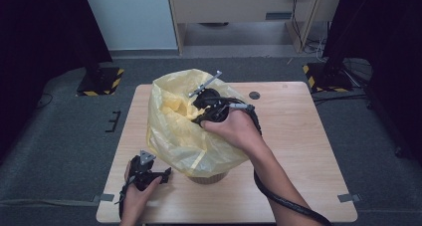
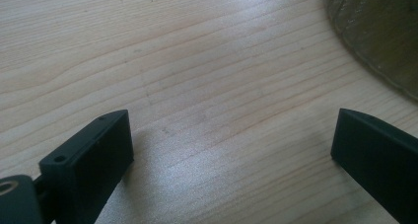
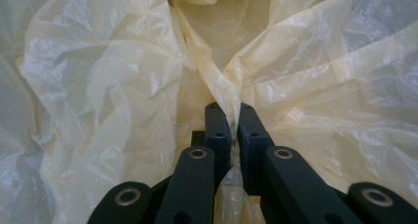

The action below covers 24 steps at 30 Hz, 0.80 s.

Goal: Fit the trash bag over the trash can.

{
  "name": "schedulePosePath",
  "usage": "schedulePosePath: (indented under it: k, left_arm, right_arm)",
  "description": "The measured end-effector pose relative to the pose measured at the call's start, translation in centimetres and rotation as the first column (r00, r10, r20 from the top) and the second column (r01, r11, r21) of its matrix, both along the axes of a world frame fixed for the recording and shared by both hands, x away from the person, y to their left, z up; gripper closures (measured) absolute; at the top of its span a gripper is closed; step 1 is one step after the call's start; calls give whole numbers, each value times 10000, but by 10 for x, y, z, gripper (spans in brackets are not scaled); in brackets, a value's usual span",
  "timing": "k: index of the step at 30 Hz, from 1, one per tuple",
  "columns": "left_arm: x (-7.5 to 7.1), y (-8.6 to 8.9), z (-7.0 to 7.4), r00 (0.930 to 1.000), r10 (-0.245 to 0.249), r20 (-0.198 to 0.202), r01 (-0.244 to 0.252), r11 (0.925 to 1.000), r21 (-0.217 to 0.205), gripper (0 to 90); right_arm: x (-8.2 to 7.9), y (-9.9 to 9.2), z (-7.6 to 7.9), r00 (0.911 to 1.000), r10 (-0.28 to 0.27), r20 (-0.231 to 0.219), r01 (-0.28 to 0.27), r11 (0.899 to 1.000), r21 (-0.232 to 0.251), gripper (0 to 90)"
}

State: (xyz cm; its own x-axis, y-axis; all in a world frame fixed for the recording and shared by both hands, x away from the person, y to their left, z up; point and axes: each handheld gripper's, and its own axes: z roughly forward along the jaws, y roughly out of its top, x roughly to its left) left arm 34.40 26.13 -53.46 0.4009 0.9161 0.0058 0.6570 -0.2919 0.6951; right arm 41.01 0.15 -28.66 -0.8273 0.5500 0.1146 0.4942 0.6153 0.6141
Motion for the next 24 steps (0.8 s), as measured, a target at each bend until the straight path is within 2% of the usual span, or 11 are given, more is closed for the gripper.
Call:
schedulePosePath:
  k: [14,18,24]
  left_arm:
    - [1,0,0,10000,-5,-13,5,10000,4,14]
    - [1,-1,0,10000,-2,-16,2,10000,24,12]
    - [1,-1,0,10000,5,-11,-5,10000,24,11]
  right_arm:
    - [7,13,-9,9981,-97,-603,72,9991,-415,862]
    - [8,16,-10,9963,-159,-839,109,9982,-593,862]
    - [12,20,-10,9926,-237,-1195,164,9980,-617,864]
